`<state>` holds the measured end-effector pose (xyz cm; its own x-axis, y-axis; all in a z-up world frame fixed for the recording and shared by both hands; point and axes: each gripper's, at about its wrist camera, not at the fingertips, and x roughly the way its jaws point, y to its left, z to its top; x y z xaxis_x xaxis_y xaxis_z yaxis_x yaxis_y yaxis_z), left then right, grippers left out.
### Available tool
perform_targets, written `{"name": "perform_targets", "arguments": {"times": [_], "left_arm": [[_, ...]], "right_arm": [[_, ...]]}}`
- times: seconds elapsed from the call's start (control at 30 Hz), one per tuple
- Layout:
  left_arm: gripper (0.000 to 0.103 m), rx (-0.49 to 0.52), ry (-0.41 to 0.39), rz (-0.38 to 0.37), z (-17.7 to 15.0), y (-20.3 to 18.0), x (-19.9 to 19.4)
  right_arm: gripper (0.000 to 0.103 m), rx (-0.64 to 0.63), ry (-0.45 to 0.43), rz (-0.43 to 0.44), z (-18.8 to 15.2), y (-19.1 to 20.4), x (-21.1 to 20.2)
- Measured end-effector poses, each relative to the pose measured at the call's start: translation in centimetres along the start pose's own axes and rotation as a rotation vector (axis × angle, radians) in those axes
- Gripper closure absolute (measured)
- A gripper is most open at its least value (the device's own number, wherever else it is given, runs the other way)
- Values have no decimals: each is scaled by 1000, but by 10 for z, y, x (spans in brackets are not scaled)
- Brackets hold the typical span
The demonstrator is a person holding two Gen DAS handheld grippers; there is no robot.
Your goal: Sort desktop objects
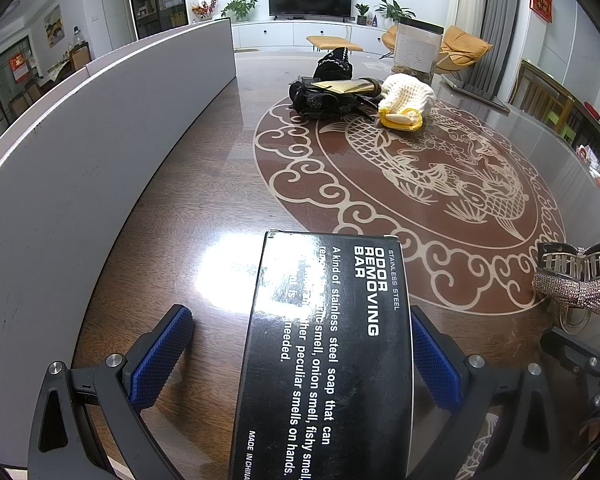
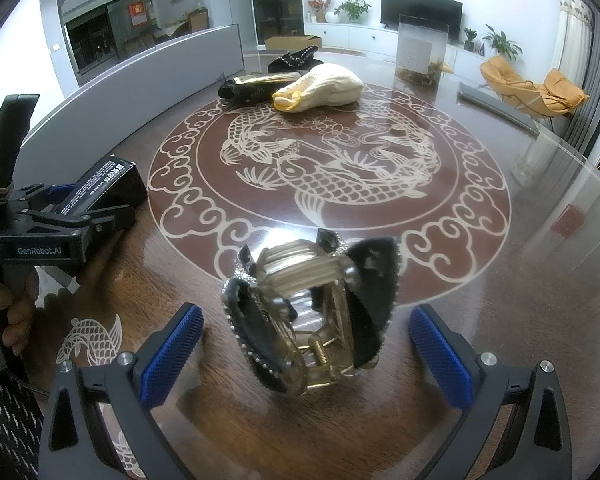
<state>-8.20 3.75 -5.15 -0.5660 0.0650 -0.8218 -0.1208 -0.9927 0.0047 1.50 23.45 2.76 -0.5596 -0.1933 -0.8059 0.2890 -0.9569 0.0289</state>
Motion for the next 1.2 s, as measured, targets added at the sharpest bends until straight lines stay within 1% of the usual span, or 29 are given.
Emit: {"name": "perform_targets", "arguments": {"times": [0.63, 0.67, 0.83, 0.87, 0.9, 0.93, 0.97, 1.07, 1.1, 1.2], "left_arm": [[0, 2, -1, -3, 1, 0, 0], [0, 7, -1, -10, 1, 0, 0], [0, 76, -15, -117, -4, -9, -7], [0, 83, -17, -125, -4, -11, -7], [12, 89, -28, -125, -4, -12, -8], [36, 94, -49, -112, -4, -13, -10], [45, 93, -62, -91, -5, -13, -12], [45, 76, -73, -113, -4, -12, -13], [45, 70, -75, -110, -5, -11, -13], [45, 49, -92, -112, -9, -7, -20]], "right_arm": [[0, 2, -1, 2, 0, -1, 0], [0, 2, -1, 1, 0, -1, 0], [0, 3, -1, 3, 0, -1, 0], [0, 5, -2, 6, 0, -2, -1], [0, 8, -4, 9, 0, -2, -1], [0, 11, -5, 13, -1, -3, -1], [0, 14, -7, 17, -1, -3, -1], [0, 25, -14, 31, -1, -6, -3], [0, 35, -20, 38, -1, -8, -4], [0, 96, -72, 62, -3, -20, -14]]}}
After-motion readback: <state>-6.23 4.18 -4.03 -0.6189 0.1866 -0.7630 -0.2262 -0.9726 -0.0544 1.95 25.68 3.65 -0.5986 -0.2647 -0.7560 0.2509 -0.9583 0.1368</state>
